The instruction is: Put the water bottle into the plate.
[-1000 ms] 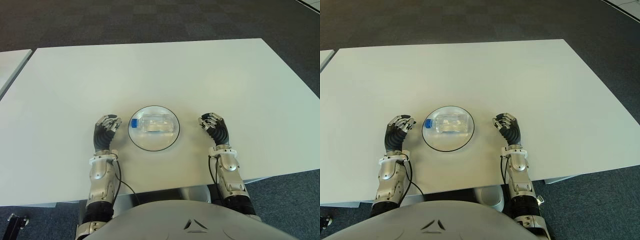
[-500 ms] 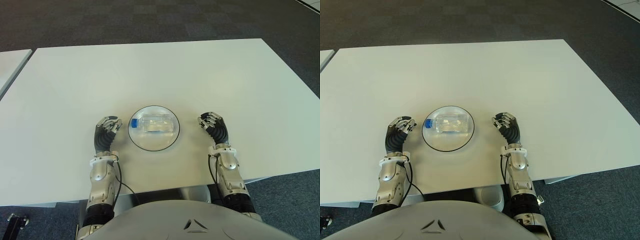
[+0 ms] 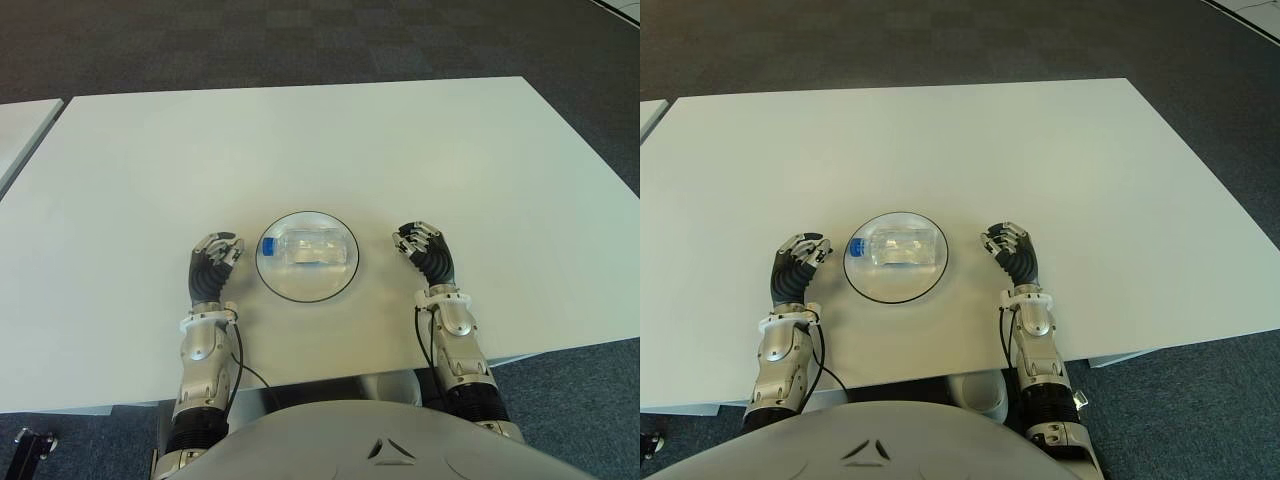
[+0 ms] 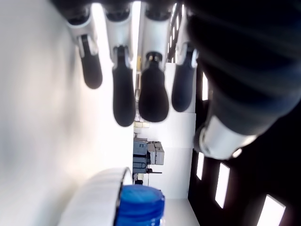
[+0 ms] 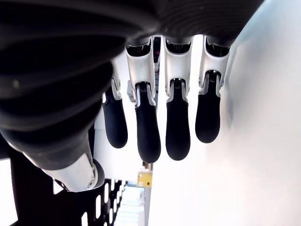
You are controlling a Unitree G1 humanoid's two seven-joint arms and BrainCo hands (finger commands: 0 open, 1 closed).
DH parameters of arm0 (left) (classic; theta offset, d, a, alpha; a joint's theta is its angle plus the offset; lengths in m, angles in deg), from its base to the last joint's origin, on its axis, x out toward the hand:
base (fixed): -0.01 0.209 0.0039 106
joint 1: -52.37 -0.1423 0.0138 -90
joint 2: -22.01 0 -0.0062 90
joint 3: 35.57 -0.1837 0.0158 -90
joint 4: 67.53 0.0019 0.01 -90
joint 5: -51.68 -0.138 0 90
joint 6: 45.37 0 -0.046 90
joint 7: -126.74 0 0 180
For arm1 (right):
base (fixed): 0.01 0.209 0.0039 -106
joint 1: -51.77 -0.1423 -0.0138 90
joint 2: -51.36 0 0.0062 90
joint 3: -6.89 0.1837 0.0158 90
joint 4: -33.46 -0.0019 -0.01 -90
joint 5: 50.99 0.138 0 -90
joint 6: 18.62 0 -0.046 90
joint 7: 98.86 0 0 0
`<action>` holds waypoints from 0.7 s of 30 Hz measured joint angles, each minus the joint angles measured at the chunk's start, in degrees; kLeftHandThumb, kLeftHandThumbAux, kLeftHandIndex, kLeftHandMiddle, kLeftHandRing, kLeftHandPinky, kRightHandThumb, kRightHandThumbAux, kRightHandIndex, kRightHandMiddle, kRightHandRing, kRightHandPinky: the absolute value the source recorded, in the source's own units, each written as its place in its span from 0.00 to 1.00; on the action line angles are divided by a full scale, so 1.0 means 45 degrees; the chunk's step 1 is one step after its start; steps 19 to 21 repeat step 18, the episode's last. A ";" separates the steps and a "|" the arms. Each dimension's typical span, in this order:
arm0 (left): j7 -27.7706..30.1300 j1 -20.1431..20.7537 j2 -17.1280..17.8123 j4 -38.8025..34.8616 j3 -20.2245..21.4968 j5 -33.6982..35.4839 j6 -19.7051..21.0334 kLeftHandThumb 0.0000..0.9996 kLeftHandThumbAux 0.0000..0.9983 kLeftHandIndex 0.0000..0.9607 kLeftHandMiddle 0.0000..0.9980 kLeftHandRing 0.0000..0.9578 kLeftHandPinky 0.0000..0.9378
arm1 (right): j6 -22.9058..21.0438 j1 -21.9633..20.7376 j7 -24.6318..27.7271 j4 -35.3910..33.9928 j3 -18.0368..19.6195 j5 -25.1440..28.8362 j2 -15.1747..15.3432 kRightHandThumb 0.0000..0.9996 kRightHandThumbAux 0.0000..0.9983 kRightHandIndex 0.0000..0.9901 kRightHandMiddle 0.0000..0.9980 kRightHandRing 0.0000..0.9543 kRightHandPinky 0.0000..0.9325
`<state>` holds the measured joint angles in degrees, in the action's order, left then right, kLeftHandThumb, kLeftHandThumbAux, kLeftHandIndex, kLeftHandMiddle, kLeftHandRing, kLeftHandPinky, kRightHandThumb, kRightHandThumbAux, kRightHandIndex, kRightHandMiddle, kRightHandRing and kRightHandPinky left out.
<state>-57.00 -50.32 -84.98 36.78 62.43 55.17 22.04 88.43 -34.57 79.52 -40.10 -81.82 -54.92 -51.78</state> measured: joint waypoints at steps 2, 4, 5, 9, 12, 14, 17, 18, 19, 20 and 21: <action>0.0000 0.0000 0.0000 0.0000 -0.0002 -0.0033 0.0000 0.70 0.72 0.45 0.73 0.75 0.77 | 0.0000 -0.0039 0.0003 0.0022 -0.0004 -0.0001 -0.0021 0.70 0.73 0.43 0.53 0.55 0.57; 0.0000 0.0000 0.0000 0.0000 -0.0003 -0.0043 0.0000 0.70 0.72 0.45 0.73 0.75 0.77 | 0.0000 -0.0080 0.0003 0.0042 -0.0008 -0.0005 -0.0040 0.70 0.73 0.43 0.53 0.56 0.57; 0.0000 0.0000 0.0000 0.0000 -0.0003 -0.0046 -0.0001 0.70 0.72 0.45 0.73 0.75 0.77 | 0.0000 -0.0102 0.0003 0.0056 -0.0011 -0.0006 -0.0054 0.70 0.73 0.43 0.53 0.56 0.57; 0.0001 0.0000 0.0002 0.0000 -0.0008 -0.0066 -0.0003 0.70 0.72 0.45 0.73 0.75 0.77 | 0.0000 -0.0181 -0.0006 0.0061 -0.0062 -0.0030 -0.0156 0.70 0.73 0.43 0.53 0.56 0.58; 0.0004 0.0000 0.0020 0.0000 -0.0017 -0.0141 -0.0019 0.70 0.72 0.45 0.73 0.75 0.76 | 0.0013 -0.0239 0.0022 0.0061 -0.0075 -0.0026 -0.0191 0.70 0.73 0.43 0.54 0.56 0.58; 0.0012 0.0000 0.0051 0.0000 -0.0027 -0.0162 -0.0046 0.70 0.72 0.45 0.73 0.75 0.76 | 0.0061 -0.0275 0.0077 0.0065 -0.0077 -0.0006 -0.0214 0.70 0.73 0.43 0.54 0.57 0.58; 0.0087 0.0000 0.0115 0.0000 -0.0036 -0.0157 -0.0050 0.70 0.72 0.45 0.73 0.75 0.76 | 0.0183 -0.0329 0.0206 0.0102 -0.0091 0.0047 -0.0247 0.70 0.73 0.43 0.54 0.57 0.58; 0.0137 -0.0001 0.0143 -0.0001 -0.0038 -0.0155 -0.0048 0.70 0.72 0.45 0.73 0.75 0.76 | 0.0226 -0.0343 0.0247 0.0119 -0.0096 0.0067 -0.0252 0.70 0.73 0.43 0.54 0.57 0.58; 0.0137 -0.0001 0.0143 -0.0001 -0.0038 -0.0155 -0.0048 0.70 0.72 0.45 0.73 0.75 0.76 | 0.0226 -0.0343 0.0247 0.0119 -0.0096 0.0067 -0.0252 0.70 0.73 0.43 0.54 0.57 0.58; 0.0137 -0.0001 0.0143 -0.0001 -0.0038 -0.0155 -0.0048 0.70 0.72 0.45 0.73 0.75 0.76 | 0.0226 -0.0343 0.0247 0.0119 -0.0096 0.0067 -0.0252 0.70 0.73 0.43 0.54 0.57 0.58; 0.0137 -0.0001 0.0143 -0.0001 -0.0038 -0.0155 -0.0048 0.70 0.72 0.45 0.73 0.75 0.76 | 0.0226 -0.0343 0.0247 0.0119 -0.0096 0.0067 -0.0252 0.70 0.73 0.43 0.54 0.57 0.58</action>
